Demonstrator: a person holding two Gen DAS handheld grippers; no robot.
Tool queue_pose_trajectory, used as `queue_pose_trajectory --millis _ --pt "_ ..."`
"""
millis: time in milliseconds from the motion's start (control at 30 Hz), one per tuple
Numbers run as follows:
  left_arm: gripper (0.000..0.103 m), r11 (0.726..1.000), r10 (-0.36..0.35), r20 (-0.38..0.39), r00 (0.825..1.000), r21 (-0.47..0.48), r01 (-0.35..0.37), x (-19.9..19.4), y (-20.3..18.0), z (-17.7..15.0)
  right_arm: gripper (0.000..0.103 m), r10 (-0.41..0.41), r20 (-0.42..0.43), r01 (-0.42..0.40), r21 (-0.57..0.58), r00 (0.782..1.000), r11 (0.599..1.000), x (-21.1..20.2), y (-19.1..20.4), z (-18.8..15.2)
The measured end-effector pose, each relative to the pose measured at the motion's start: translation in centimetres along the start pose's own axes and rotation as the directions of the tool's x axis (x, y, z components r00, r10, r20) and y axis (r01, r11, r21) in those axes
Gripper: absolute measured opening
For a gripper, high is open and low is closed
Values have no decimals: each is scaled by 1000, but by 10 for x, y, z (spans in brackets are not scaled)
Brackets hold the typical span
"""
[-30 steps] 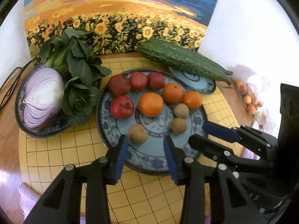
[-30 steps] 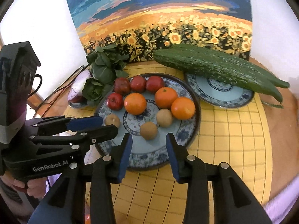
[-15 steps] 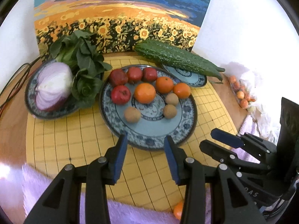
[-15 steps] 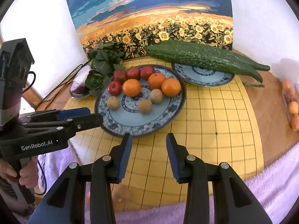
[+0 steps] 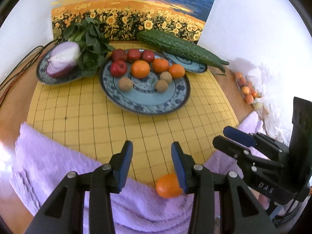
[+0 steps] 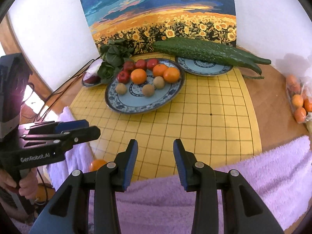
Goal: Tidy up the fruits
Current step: 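Grasp the orange with the left tool while the right tool grasps the last kiwi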
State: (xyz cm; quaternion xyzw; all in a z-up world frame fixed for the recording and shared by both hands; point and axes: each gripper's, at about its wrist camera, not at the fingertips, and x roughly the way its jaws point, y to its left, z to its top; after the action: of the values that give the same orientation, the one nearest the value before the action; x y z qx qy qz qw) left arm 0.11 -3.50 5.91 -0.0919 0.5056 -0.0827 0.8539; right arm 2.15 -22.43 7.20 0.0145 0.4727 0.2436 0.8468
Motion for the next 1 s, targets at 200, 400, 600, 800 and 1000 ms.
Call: queue_pose_trajectory --millis 200,400,600,800,1000 --pt "43 1000 7 -13 1000 -16 -7 -4 -6 -17 39 12 -3 -12 -8 1000 1000 -7 -3 -11" --pt "43 1000 10 -27 1000 -16 -11 -3 -12 -29 39 13 -7 -13 -6 1000 1000 -12 -5 -21" --pt "43 1000 13 -32 999 3 -13 -1 -20 -37 39 13 -7 -13 -4 1000 1000 -16 -6 -26" --pt "43 1000 15 -43 999 20 -14 4 -25 -40 39 12 -4 -12 -5 1000 1000 -18 -6 -28" --pt "43 1000 16 -51 999 26 -14 9 -24 -42 39 12 -8 -12 0 1000 1000 -19 -5 -29"
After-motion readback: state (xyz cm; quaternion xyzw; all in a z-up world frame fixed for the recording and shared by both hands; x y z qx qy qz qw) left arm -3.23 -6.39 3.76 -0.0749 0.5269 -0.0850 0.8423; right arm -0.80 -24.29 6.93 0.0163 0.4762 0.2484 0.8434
